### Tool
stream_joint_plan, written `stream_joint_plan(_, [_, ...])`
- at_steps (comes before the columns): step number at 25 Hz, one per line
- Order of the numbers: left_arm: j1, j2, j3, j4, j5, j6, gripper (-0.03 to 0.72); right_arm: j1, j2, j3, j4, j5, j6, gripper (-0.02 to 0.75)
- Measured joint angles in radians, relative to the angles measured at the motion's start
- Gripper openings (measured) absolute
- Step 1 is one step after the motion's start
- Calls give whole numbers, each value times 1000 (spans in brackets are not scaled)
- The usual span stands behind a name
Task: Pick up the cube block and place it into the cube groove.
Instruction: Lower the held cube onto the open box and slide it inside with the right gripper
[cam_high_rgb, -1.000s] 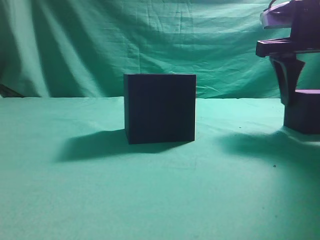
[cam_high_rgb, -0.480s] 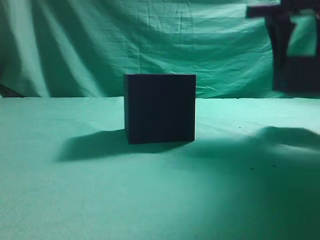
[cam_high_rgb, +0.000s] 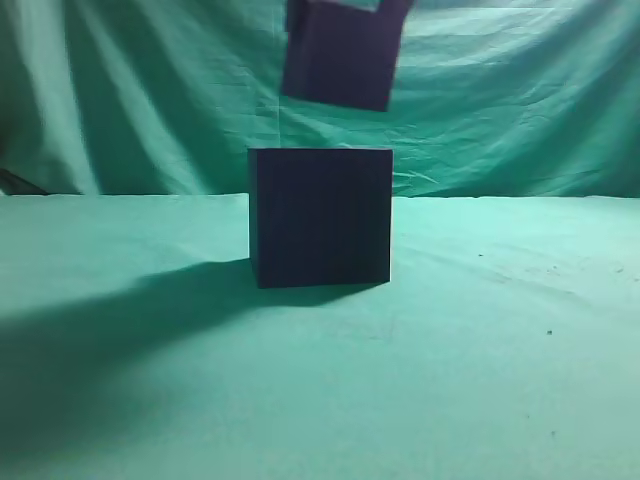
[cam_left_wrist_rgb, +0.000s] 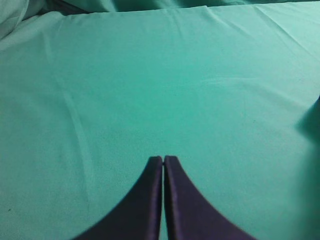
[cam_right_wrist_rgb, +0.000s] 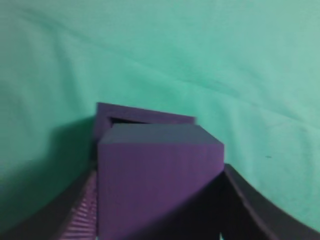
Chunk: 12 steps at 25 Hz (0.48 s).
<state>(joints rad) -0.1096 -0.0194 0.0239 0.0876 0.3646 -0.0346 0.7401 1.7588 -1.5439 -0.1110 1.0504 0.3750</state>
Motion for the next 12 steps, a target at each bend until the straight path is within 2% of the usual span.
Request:
stream_joint_plan(4, [0,0,0,0,0,0,0,33,37,0,4,-32,30,431])
stream_joint_plan(12, [0,0,0,0,0,0,0,34,76,0,17,-65,48,431])
